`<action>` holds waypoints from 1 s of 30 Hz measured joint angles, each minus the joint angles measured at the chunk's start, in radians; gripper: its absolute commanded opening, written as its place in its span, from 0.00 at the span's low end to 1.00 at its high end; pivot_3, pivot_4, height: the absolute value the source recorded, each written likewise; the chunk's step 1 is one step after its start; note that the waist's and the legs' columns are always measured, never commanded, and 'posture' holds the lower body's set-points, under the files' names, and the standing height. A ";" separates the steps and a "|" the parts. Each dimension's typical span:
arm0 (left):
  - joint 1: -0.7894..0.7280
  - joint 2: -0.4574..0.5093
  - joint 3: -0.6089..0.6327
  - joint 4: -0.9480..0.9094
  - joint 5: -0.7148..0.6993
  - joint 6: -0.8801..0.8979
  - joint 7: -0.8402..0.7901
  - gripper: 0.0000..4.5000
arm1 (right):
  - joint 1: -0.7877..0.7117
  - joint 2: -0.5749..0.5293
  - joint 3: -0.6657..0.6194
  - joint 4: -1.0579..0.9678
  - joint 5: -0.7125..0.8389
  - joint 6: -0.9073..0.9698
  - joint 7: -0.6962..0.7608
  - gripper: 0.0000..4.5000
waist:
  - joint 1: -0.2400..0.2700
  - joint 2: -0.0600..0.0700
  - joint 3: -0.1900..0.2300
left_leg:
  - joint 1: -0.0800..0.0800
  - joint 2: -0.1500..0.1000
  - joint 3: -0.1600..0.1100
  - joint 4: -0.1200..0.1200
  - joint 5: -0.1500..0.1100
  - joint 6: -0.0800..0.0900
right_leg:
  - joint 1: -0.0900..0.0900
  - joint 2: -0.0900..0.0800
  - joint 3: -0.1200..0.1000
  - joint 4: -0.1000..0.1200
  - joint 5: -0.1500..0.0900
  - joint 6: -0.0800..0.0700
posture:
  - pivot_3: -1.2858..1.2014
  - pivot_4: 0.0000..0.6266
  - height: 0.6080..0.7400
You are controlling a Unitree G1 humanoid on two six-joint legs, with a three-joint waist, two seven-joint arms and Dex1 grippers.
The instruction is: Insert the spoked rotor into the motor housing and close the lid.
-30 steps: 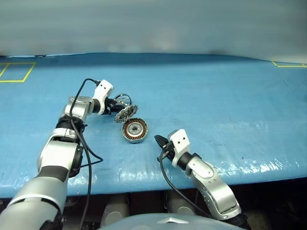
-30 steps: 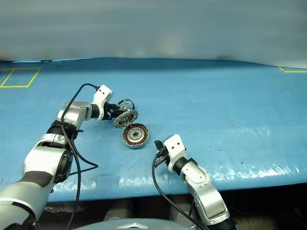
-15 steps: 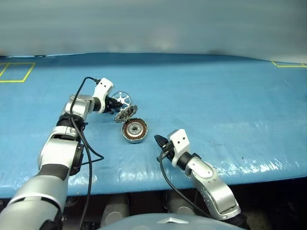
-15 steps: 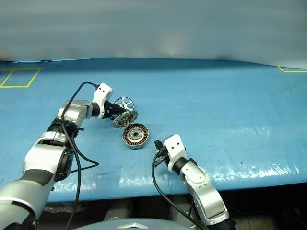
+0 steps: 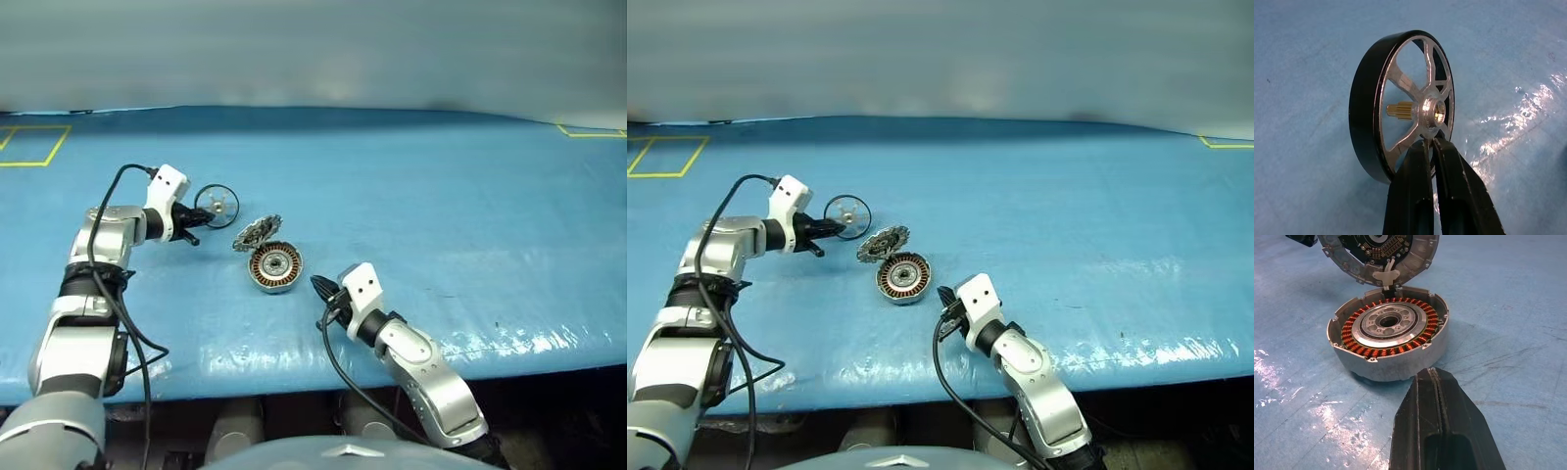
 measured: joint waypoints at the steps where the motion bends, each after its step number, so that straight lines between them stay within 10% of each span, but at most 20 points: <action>1: 0.030 0.016 0.005 -0.042 -0.013 0.020 -0.006 0.01 | -0.003 0.001 0.002 0.002 0.000 0.000 0.003 0.00 | 0.001 -0.001 0.000 | 0.000 0.000 0.000 -0.001 0.000 0.000 | 0.000 0.000 0.000 0.000 0.000 0.000 | 0.52 0.24 1.00; 19: 0.371 0.097 0.103 -0.468 -0.282 0.301 -0.078 0.01 | -0.026 0.002 0.010 0.035 0.004 0.000 0.043 0.00 | 0.002 -0.003 0.002 | 0.000 0.000 0.001 -0.012 0.000 -0.001 | -0.007 -0.001 0.000 0.000 -0.004 -0.004 | 0.52 0.24 1.00; 30: 0.394 0.172 0.041 -0.547 -0.343 0.346 -0.154 0.83 | -0.022 -0.005 0.008 0.034 0.004 0.001 0.043 0.00 | 0.002 -0.003 0.002 | -0.002 0.001 0.002 -0.013 0.000 -0.001 | -0.009 -0.001 0.000 0.000 -0.005 -0.004 | 0.52 0.24 1.00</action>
